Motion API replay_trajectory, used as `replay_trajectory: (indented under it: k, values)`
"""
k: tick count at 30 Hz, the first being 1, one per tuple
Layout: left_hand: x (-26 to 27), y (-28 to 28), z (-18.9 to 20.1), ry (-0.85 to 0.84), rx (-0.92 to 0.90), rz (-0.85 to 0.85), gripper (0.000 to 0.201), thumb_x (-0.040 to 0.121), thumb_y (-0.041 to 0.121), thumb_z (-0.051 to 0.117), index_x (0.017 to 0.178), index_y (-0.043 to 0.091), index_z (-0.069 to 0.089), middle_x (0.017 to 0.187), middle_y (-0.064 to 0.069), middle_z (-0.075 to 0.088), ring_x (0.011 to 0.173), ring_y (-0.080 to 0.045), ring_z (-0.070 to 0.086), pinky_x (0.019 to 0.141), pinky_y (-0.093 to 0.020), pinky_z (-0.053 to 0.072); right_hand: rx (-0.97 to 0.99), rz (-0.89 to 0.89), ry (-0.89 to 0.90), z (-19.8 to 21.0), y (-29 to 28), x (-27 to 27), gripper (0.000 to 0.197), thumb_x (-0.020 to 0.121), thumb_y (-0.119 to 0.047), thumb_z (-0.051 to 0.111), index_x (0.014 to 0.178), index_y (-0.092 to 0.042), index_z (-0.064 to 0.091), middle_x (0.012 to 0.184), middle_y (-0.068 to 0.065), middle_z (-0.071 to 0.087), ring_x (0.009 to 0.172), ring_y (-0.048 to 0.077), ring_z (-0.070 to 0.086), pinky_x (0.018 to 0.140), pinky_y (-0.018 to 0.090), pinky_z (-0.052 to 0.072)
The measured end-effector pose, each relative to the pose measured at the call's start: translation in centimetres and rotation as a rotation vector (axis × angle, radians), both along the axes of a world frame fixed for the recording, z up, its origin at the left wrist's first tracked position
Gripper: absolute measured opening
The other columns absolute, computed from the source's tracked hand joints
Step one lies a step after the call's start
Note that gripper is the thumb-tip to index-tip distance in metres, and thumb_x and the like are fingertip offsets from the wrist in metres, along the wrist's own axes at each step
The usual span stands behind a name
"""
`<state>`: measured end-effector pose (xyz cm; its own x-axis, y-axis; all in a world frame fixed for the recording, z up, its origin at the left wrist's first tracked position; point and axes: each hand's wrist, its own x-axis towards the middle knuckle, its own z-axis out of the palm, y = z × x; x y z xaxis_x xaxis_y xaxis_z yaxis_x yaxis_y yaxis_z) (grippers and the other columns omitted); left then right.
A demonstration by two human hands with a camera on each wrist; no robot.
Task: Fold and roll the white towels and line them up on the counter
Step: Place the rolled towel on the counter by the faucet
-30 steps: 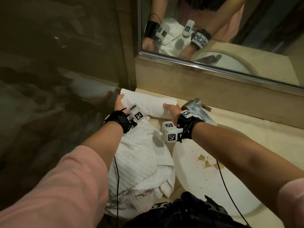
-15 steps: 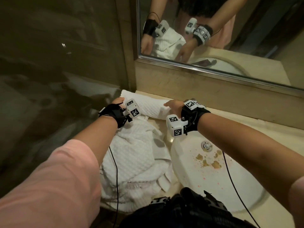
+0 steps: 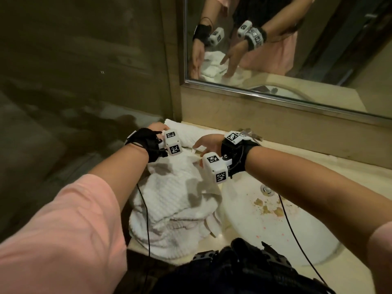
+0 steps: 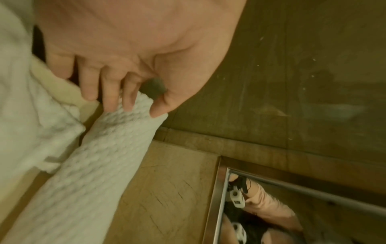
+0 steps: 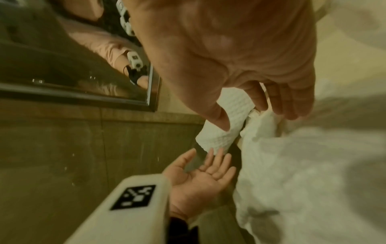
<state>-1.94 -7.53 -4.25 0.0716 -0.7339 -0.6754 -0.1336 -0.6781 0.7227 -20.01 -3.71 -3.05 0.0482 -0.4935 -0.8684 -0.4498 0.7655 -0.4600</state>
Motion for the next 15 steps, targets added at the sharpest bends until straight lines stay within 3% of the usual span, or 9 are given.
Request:
replay_trajectory:
  k: [2, 3, 4, 5, 6, 8, 10, 12, 15]
  values:
    - [0.5, 0.6, 0.3, -0.042, 0.013, -0.013, 0.02, 0.091, 0.012, 0.051, 0.072, 0.008, 0.049, 0.07, -0.009, 0.052, 0.062, -0.022, 0.052, 0.061, -0.024, 0.046, -0.071, 0.102, 0.055, -0.5, 0.9, 1.3, 0.034, 0.094, -0.023, 0.056, 0.12, -0.003, 0.049, 0.125, 0.016, 0.052, 0.103, 0.03, 0.056, 0.089, 0.036, 0.045]
    - [1.2, 0.6, -0.2, -0.048, 0.025, -0.025, 0.013, 0.087, 0.013, 0.054, 0.077, 0.005, 0.052, 0.078, -0.014, 0.058, 0.07, -0.028, 0.058, 0.072, -0.03, 0.052, -0.078, 0.136, 0.073, -0.7, 1.4, 1.9, 0.046, 0.094, -0.023, 0.056, 0.134, -0.005, 0.042, 0.134, 0.015, 0.048, 0.117, 0.03, 0.053, 0.094, 0.036, 0.041]
    - [1.6, 0.3, -1.3, -0.02, 0.042, -0.035, 0.01, 0.082, 0.014, 0.057, 0.084, 0.003, 0.055, 0.093, -0.017, 0.063, 0.084, -0.032, 0.064, 0.085, -0.039, 0.053, -0.062, 0.158, 0.073, -0.5, 1.8, 2.5, 0.052, 0.095, -0.023, 0.056, 0.141, -0.006, 0.037, 0.136, 0.015, 0.047, 0.123, 0.029, 0.049, 0.096, 0.036, 0.04]
    - [2.0, 0.3, -1.9, -0.04, 0.042, -0.053, 0.014, 0.08, 0.014, 0.057, 0.089, 0.003, 0.057, 0.105, -0.018, 0.064, 0.096, -0.033, 0.064, 0.095, -0.046, 0.049, -0.051, 0.174, 0.063, -0.3, 2.3, 2.9, 0.052, 0.095, -0.023, 0.057, 0.14, -0.006, 0.038, 0.129, 0.015, 0.05, 0.117, 0.029, 0.05, 0.092, 0.036, 0.042]
    - [2.1, 0.7, -1.7, -0.052, 0.037, -0.081, 0.012, 0.081, 0.013, 0.056, 0.089, 0.004, 0.058, 0.107, -0.017, 0.064, 0.099, -0.031, 0.064, 0.098, -0.045, 0.047, -0.044, 0.179, 0.052, -0.2, 2.7, 3.1, 0.045, 0.094, -0.022, 0.059, 0.134, -0.006, 0.045, 0.115, 0.013, 0.054, 0.102, 0.027, 0.054, 0.083, 0.036, 0.044]
    - [2.2, 1.5, -1.4, -0.098, 0.011, -0.144, 0.009, 0.088, 0.01, 0.05, 0.084, 0.005, 0.057, 0.094, -0.012, 0.064, 0.087, -0.023, 0.061, 0.098, -0.04, 0.046, -0.016, 0.2, 0.06, 0.2, 3.5, 3.5, 0.018, 0.091, -0.022, 0.064, 0.096, -0.007, 0.056, 0.084, 0.005, 0.052, 0.07, 0.021, 0.05, 0.065, 0.033, 0.041]
    - [2.2, 2.7, -0.4, -0.119, 0.005, -0.213, 0.009, 0.088, 0.009, 0.053, 0.087, 0.004, 0.06, 0.098, -0.01, 0.065, 0.089, -0.022, 0.058, 0.099, -0.039, 0.045, -0.057, 0.23, 0.088, 0.4, 4.4, 4.0, 0.032, 0.092, -0.025, 0.061, 0.069, -0.01, 0.045, 0.069, 0.003, 0.044, 0.059, 0.018, 0.04, 0.06, 0.03, 0.034]
    - [2.3, 3.5, 0.2, -0.109, 0.03, -0.271, 0.013, 0.087, 0.01, 0.056, 0.093, 0.001, 0.063, 0.108, -0.011, 0.065, 0.094, -0.022, 0.058, 0.095, -0.034, 0.048, -0.132, 0.294, 0.047, 0.5, 5.0, 4.5, 0.039, 0.098, -0.03, 0.051, 0.065, -0.011, 0.041, 0.068, 0.005, 0.043, 0.061, 0.019, 0.038, 0.065, 0.03, 0.033]
    - [1.4, 6.6, 3.4, -0.035, 0.047, -0.268, 0.027, 0.098, 0.003, 0.032, 0.104, -0.004, 0.058, 0.103, -0.009, 0.062, 0.087, -0.018, 0.059, 0.074, -0.024, 0.051, -0.145, 0.229, -0.193, 1.8, 6.5, 4.9, 0.031, 0.103, -0.022, 0.039, 0.078, -0.007, 0.05, 0.079, 0.007, 0.055, 0.069, 0.02, 0.053, 0.072, 0.029, 0.044]
